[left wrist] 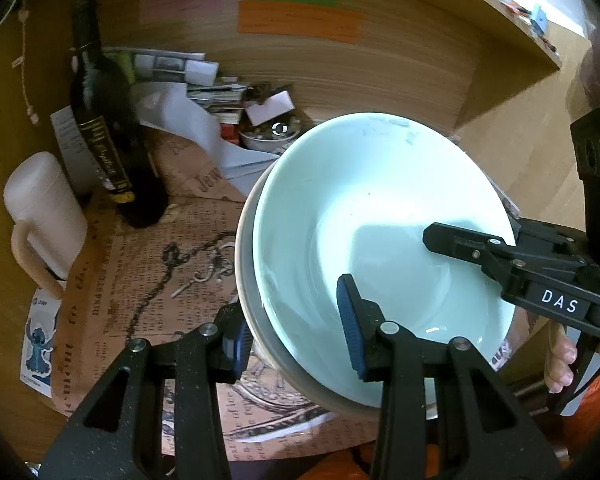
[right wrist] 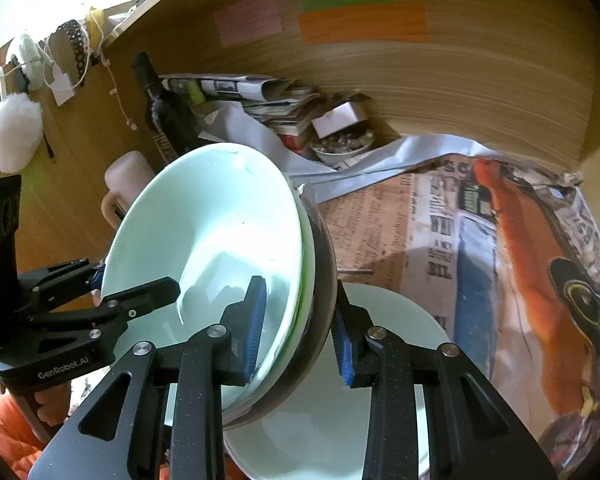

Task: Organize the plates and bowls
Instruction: 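Lift the whole plate and bowl stack with both tools and carry it across the newspaper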

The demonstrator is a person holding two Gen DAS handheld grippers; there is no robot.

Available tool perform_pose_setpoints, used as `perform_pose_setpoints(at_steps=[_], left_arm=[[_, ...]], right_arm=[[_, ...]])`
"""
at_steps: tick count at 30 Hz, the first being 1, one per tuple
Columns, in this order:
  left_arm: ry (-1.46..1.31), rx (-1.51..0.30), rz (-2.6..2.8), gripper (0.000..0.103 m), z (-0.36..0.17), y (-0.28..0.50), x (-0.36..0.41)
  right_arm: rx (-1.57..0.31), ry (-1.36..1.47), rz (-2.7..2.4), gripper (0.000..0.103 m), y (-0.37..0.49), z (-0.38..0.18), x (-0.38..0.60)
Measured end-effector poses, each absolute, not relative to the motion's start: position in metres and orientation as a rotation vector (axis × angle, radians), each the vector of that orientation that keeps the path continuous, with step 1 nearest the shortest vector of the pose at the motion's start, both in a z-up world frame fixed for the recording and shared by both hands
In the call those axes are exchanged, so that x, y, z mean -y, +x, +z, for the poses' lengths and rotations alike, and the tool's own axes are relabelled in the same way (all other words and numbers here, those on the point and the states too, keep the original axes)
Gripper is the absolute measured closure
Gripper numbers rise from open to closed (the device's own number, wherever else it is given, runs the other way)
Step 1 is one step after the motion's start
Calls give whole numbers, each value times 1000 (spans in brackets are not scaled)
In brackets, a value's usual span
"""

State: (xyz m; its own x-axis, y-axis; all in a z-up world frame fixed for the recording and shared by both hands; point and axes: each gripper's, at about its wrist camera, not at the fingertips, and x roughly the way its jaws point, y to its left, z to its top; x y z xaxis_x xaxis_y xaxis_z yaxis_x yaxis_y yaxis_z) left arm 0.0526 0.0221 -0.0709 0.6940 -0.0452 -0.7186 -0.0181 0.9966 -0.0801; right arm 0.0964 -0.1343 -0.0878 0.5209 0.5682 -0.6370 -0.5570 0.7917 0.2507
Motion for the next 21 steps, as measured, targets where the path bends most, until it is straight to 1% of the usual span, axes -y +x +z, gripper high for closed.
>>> perform_pose_setpoints(at_steps=[12,21], left_arm=[[-35,-815,-76,64,-76,53,14],[-17,-842,-108,64,-82,56,26]], right_arm=[[-781,63,611,75,82,-98,175],[-828,93,567,75,79,-114,193]])
